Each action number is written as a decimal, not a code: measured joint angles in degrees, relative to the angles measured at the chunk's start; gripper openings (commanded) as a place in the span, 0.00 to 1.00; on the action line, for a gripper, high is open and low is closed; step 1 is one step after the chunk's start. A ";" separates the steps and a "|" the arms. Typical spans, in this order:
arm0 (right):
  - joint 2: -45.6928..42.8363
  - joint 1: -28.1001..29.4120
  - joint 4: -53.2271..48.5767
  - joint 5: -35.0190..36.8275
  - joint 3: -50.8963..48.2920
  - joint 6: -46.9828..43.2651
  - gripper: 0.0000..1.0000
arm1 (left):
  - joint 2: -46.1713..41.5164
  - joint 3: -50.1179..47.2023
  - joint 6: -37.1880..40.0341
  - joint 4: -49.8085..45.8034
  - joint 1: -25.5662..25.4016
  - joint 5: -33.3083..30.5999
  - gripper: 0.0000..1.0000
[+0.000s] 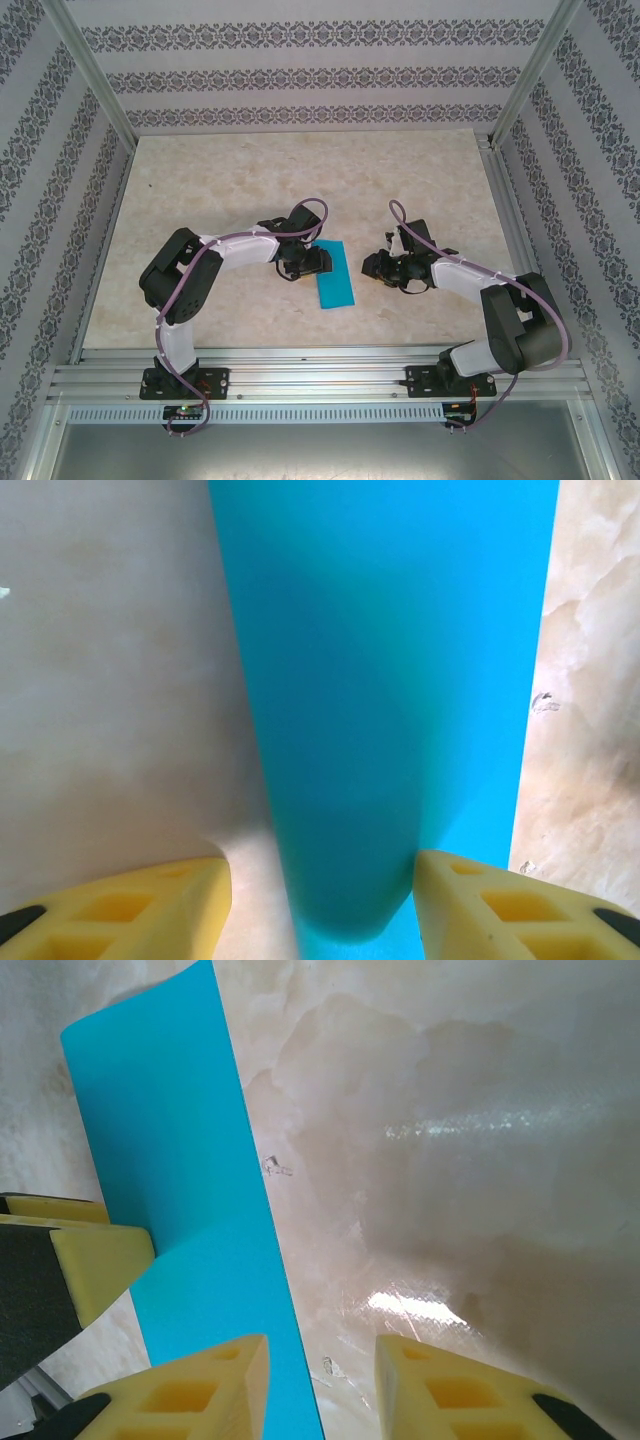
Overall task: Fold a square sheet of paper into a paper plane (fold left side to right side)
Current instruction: First fold in half a square sheet of paper at the center of the table, then hold the square sheet of paper at the center of the table.
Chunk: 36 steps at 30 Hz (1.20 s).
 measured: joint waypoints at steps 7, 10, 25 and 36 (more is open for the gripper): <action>-0.11 2.19 1.07 -0.26 -0.02 1.25 0.26 | 0.09 0.02 0.00 -0.02 0.00 0.00 0.55; 0.28 4.11 2.64 -0.68 -0.02 2.25 0.23 | 0.13 0.13 0.00 -0.17 0.00 0.00 0.55; 7.23 10.23 7.26 -1.29 1.27 5.92 0.18 | 0.57 0.87 0.02 -1.11 -0.04 -0.02 0.55; 9.57 10.97 7.37 -0.37 2.51 6.23 0.17 | 0.74 1.18 0.02 -1.51 -0.04 -0.02 0.55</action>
